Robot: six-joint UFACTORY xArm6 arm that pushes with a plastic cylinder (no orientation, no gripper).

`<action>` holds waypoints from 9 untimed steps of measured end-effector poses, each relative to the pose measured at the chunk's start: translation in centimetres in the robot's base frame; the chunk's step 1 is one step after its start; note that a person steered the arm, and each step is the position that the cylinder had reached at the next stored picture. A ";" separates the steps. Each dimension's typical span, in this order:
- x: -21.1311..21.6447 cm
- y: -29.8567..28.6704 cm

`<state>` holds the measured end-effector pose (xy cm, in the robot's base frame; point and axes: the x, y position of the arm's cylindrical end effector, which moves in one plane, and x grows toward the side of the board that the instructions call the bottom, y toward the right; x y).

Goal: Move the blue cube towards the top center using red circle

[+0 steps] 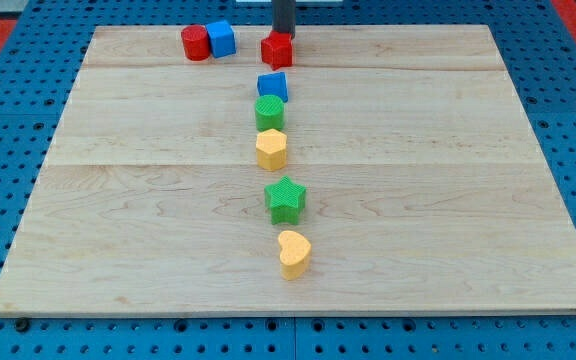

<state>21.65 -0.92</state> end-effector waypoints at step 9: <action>-0.9 -18.0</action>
<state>20.73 -18.97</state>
